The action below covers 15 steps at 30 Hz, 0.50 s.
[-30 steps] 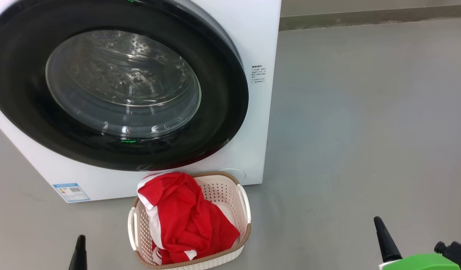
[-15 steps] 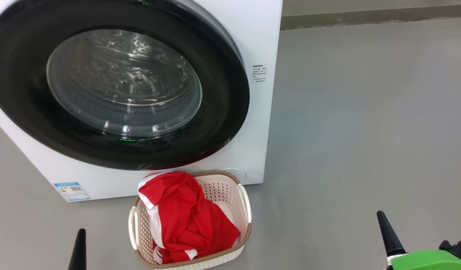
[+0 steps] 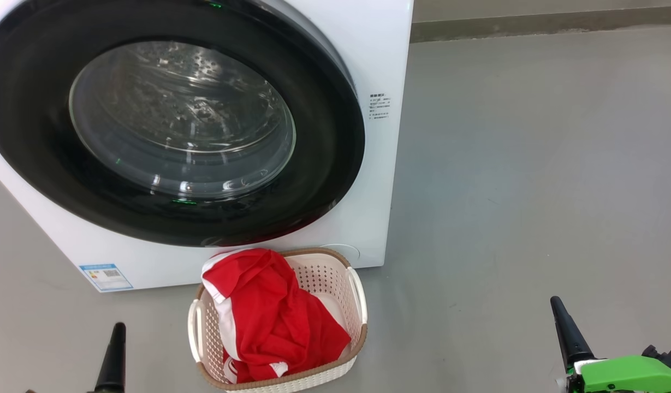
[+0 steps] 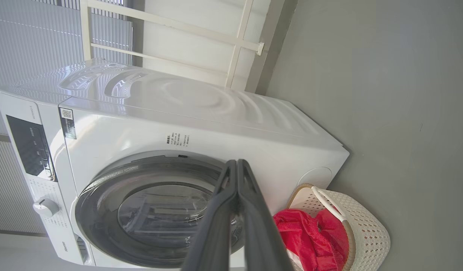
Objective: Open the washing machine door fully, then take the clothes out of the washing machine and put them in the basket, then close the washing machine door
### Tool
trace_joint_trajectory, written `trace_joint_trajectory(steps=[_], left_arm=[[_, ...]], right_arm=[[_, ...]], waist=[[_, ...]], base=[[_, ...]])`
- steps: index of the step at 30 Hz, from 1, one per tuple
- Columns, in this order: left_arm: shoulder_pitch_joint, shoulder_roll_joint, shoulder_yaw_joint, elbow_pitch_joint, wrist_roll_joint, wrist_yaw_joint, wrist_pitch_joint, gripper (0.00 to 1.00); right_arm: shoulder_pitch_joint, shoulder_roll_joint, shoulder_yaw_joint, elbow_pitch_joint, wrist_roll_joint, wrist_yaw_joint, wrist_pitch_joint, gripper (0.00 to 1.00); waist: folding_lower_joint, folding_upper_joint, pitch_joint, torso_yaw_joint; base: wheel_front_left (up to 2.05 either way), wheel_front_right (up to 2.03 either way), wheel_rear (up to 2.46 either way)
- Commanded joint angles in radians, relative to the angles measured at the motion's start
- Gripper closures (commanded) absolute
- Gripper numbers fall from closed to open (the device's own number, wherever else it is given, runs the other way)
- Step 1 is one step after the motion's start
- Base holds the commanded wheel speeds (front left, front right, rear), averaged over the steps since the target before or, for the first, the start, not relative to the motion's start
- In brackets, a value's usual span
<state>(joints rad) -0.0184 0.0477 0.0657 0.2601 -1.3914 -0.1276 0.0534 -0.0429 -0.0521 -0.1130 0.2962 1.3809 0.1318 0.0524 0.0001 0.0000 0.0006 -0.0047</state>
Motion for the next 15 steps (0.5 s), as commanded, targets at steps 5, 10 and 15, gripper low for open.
trace_joint_trajectory(steps=[5,10,15], left_arm=[[-0.062,0.009,0.037,-0.018,-0.077,-0.003,0.021,1.00],[-0.072,0.007,0.041,-0.017,-0.128,-0.003,0.036,1.00],[-0.082,0.004,0.046,-0.016,-0.179,-0.003,0.050,1.00]], right_arm=[[-0.050,-0.002,0.010,-0.037,0.079,-0.001,0.021,1.00],[-0.056,0.000,0.006,-0.043,0.134,-0.001,0.036,1.00],[-0.061,0.001,0.002,-0.048,0.188,-0.001,0.050,1.00]], waist=[[-0.0001,0.0000,0.001,0.001],[-0.0001,0.0000,0.001,0.003],[-0.0001,0.0000,0.002,0.004]], base=[[0.00,0.00,0.00],[0.00,0.00,0.00],[0.00,0.00,0.00]])
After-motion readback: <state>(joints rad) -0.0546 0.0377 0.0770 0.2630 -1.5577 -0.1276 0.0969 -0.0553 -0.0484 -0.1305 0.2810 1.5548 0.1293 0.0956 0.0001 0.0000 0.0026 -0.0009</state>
